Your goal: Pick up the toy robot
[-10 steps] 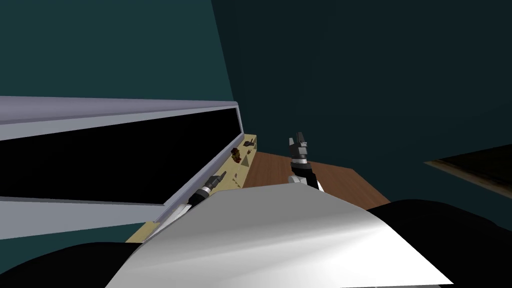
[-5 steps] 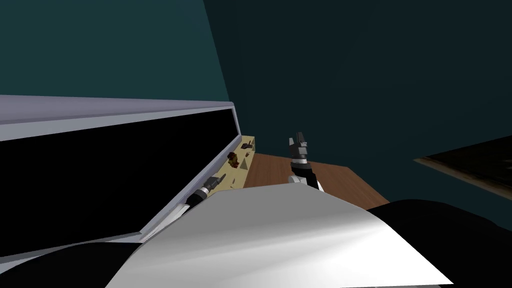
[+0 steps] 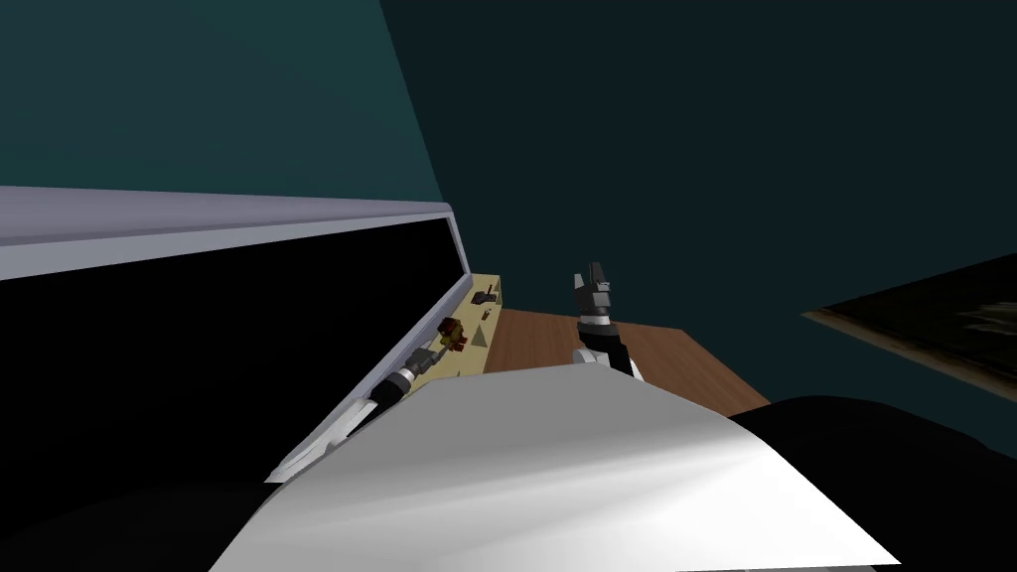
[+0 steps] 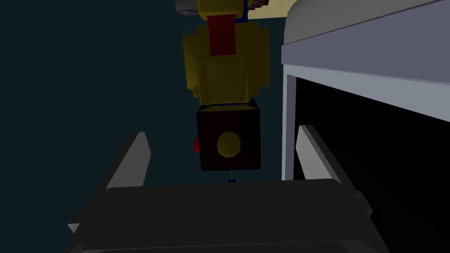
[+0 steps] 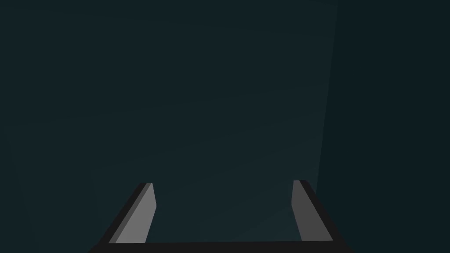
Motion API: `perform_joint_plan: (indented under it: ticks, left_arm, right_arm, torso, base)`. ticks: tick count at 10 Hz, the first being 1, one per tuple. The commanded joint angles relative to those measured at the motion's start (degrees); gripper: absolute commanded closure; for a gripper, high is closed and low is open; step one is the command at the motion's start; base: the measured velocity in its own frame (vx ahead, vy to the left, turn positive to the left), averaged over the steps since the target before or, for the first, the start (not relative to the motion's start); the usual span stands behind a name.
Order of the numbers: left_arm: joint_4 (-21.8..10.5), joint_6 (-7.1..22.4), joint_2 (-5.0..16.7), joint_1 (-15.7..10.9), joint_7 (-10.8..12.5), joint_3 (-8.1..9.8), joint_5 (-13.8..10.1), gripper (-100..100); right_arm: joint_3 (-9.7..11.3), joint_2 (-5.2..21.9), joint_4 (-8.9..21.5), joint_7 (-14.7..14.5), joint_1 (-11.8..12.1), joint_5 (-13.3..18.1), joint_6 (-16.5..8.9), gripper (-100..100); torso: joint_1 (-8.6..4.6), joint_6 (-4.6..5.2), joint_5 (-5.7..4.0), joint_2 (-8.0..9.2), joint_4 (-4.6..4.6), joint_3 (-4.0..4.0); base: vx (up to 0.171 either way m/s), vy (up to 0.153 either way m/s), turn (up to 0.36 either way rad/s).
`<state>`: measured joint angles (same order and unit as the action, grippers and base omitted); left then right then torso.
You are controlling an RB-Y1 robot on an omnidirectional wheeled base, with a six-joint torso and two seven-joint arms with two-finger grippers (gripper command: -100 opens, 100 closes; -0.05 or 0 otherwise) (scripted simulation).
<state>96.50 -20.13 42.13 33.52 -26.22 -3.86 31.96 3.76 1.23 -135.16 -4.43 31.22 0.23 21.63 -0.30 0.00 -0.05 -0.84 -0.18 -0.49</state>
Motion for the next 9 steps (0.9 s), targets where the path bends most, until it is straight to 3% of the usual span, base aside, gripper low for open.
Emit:
perform_joint_plan:
  ticks: [1, 2, 3, 4, 6, 7, 9]
  left_arm:
    - [0.1, 0.1, 0.2, -0.9, -0.4, -0.16, 0.2, -100]
    - [0.0, -0.1, 0.0, -0.5, -0.3, -0.01, 0.1, -100]
    - [0.0, -0.1, 0.0, -0.5, -0.4, -0.01, 0.1, 0]
    - [-2.9, -2.9, 0.3, 0.6, -2.0, 1.40, -0.9, -100]
    - [-3.7, -5.2, 0.3, 0.6, -2.0, 1.40, -0.9, -100]
    - [-6.6, -7.4, 0.5, 1.7, -3.6, 2.81, -1.8, -100]
    - [-7.3, -10.2, 0.5, 1.7, -3.6, 2.81, -1.8, -100]
  right_arm:
    - [0.0, 0.0, 0.0, 0.0, 0.0, 0.0, 0.0, 0]
    - [0.0, 0.0, 0.0, 0.0, 0.0, 0.0, 0.0, 0]
    - [0.0, 0.0, 0.0, 0.0, 0.0, 0.0, 0.0, 0]
    - [0.0, 0.0, 0.0, 0.0, 0.0, 0.0, 0.0, 0]
    - [0.0, 0.0, 0.0, 0.0, 0.0, 0.0, 0.0, 0]
    - [0.0, 0.0, 0.0, 0.0, 0.0, 0.0, 0.0, 0]
    - [0.0, 0.0, 0.0, 0.0, 0.0, 0.0, 0.0, 0]
  torso:
    - [0.00, 0.00, 0.00, 0.00, 0.00, 0.00]
    - [0.05, 0.00, 0.01, 0.07, 0.01, 0.04]
    - [0.13, -0.03, 0.02, 0.37, 0.07, 0.20]
    - [0.17, -0.03, 0.04, 0.61, 0.13, 0.34]
    - [-0.02, -0.04, 0.00, 0.35, 0.07, 0.20]
    - [0.03, -0.02, 0.00, 0.52, 0.10, 0.29]
    - [-0.03, -0.03, -0.01, 0.45, 0.09, 0.26]
  base:
    - [0.169, -0.034, -0.071]
    - [0.073, -0.011, -0.013]
    - [0.015, -0.003, 0.002]
    - [0.121, -0.039, 0.050]
    - [0.091, -0.053, 0.028]
    - [0.093, -0.059, 0.044]
    - [0.071, -0.044, 0.024]
